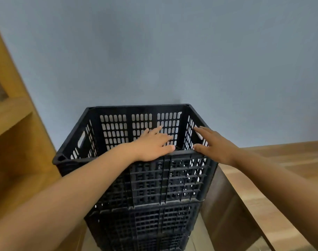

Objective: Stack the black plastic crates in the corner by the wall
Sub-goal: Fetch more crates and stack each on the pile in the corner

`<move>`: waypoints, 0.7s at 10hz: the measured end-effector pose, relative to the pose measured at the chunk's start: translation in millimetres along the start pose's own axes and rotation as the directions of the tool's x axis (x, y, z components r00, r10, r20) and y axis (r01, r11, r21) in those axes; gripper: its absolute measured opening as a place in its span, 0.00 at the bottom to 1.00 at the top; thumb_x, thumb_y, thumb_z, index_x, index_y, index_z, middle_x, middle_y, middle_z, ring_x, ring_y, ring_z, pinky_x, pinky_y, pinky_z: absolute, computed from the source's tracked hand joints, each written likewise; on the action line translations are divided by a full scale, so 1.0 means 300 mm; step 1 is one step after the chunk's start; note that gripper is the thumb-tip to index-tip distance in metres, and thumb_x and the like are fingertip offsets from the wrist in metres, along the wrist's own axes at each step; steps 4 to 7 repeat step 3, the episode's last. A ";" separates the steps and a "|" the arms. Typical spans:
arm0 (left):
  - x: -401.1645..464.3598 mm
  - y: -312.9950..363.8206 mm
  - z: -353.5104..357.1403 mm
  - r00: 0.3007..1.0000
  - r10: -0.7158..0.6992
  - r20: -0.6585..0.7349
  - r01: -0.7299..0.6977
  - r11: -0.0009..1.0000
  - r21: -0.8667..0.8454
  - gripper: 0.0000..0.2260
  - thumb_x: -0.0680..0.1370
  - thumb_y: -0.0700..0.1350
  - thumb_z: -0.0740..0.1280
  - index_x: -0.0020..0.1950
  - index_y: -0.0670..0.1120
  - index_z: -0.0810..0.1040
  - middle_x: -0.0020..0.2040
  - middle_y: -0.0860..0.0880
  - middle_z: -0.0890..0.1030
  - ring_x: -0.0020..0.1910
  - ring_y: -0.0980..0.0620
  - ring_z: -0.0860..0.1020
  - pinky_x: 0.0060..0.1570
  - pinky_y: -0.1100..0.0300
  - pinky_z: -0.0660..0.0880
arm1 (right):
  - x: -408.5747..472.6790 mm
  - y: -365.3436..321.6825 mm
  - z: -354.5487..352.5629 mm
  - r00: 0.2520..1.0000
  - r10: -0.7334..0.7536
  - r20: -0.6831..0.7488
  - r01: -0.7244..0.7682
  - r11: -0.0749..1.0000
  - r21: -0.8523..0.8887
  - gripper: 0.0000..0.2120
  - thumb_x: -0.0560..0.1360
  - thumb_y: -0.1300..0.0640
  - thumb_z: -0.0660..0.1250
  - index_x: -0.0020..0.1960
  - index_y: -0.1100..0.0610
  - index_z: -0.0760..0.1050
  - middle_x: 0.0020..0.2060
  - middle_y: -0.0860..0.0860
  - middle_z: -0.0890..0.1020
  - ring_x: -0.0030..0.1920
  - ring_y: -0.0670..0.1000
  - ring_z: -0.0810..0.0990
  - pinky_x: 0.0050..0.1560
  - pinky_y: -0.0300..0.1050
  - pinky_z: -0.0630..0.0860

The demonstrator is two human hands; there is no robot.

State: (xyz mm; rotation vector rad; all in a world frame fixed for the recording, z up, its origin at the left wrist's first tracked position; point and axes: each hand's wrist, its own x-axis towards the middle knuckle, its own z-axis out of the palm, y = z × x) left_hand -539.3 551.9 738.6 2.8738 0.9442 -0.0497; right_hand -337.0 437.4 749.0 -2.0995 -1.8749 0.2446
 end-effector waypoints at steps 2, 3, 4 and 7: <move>-0.139 0.171 0.077 0.884 -0.276 -0.377 0.389 0.882 0.267 0.31 0.79 0.63 0.45 0.77 0.48 0.53 0.79 0.45 0.51 0.78 0.47 0.42 0.74 0.41 0.39 | -0.255 0.120 -0.035 1.000 -0.022 -0.018 0.023 0.997 0.069 0.30 0.77 0.49 0.62 0.76 0.51 0.55 0.77 0.52 0.54 0.76 0.54 0.53 0.74 0.50 0.53; -0.231 0.295 0.156 0.834 -0.334 -0.439 0.430 0.892 0.138 0.28 0.80 0.60 0.50 0.77 0.48 0.53 0.79 0.45 0.52 0.78 0.47 0.45 0.75 0.44 0.42 | -0.380 0.190 -0.034 1.000 -0.029 0.002 0.029 0.996 0.087 0.29 0.78 0.49 0.61 0.76 0.49 0.55 0.77 0.52 0.53 0.76 0.54 0.52 0.74 0.52 0.53; -0.231 0.295 0.156 0.834 -0.334 -0.439 0.430 0.892 0.138 0.28 0.80 0.60 0.50 0.77 0.48 0.53 0.79 0.45 0.52 0.78 0.47 0.45 0.75 0.44 0.42 | -0.380 0.190 -0.034 1.000 -0.029 0.002 0.029 0.996 0.087 0.29 0.78 0.49 0.61 0.76 0.49 0.55 0.77 0.52 0.53 0.76 0.54 0.52 0.74 0.52 0.53; -0.231 0.295 0.156 0.834 -0.334 -0.439 0.430 0.892 0.138 0.28 0.80 0.60 0.50 0.77 0.48 0.53 0.79 0.45 0.52 0.78 0.47 0.45 0.75 0.44 0.42 | -0.380 0.190 -0.034 1.000 -0.029 0.002 0.029 0.996 0.087 0.29 0.78 0.49 0.61 0.76 0.49 0.55 0.77 0.52 0.53 0.76 0.54 0.52 0.74 0.52 0.53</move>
